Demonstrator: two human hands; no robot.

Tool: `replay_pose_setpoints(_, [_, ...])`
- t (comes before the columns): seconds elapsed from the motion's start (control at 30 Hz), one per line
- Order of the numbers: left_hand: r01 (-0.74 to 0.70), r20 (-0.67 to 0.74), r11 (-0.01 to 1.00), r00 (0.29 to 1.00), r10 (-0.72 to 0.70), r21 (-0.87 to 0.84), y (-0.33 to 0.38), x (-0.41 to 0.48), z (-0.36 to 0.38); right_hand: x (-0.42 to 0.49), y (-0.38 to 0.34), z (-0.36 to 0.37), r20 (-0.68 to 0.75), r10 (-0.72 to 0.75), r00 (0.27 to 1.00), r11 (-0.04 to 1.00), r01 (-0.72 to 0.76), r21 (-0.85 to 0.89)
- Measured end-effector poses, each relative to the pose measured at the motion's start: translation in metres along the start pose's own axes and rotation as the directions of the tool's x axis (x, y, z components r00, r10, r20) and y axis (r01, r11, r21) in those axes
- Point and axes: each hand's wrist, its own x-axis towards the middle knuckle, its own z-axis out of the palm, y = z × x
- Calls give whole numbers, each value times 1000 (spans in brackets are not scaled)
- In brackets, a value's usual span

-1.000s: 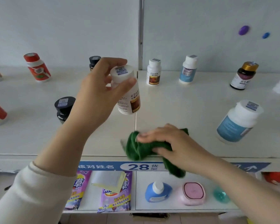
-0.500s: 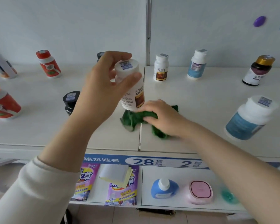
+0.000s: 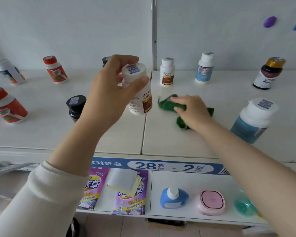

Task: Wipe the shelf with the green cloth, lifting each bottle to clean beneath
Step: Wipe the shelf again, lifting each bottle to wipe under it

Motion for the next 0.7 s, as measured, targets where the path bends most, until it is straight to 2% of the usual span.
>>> replay_pose_setpoints(0.03, [2, -1, 1000, 1000, -2, -2, -1, -1, 1, -11, -3, 7, 58, -75, 996, 997, 76, -16])
replay_pose_setpoints(0.1, [14, 10, 1000, 1000, -13, -9, -3, -4, 4, -43, -14, 15, 162, -222, 961, 974, 212, 76])
replay_pose_setpoints(0.17, [33, 29, 999, 999, -32, -8, -6, -6, 10, -72, -20, 13, 218, -282, 934, 955, 253, 154])
replay_pose_setpoints(0.23, [47, 40, 999, 998, -47, -2, -8, -10, 18, -93, -20, 3, 261, -281, 923, 950, 231, 208])
replay_pose_setpoints(0.33, [72, 88, 997, 993, -74, 28, -13, -15, 30, -104, -17, -11, 250, -167, 954, 949, 86, 303])
replay_pose_setpoints(0.4, [88, 117, 996, 989, -92, 32, -19, -16, 35, -100, -15, -19, 155, -24, 988, 906, -44, 422])
replay_pose_setpoints(0.47, [102, 128, 995, 986, -103, 14, -26, -17, 36, -90, -13, -24, 10, 109, 994, 866, -100, 490])
replay_pose_setpoints(0.57, [82, 172, 996, 981, -87, 39, -32, -22, 41, -67, -16, -28, -151, 280, 948, 799, -143, 584])
replay_pose_setpoints(0.7, [51, 230, 994, 971, -72, 96, -36, -22, 46, -24, -22, -28, -197, 413, 889, 706, -176, 687])
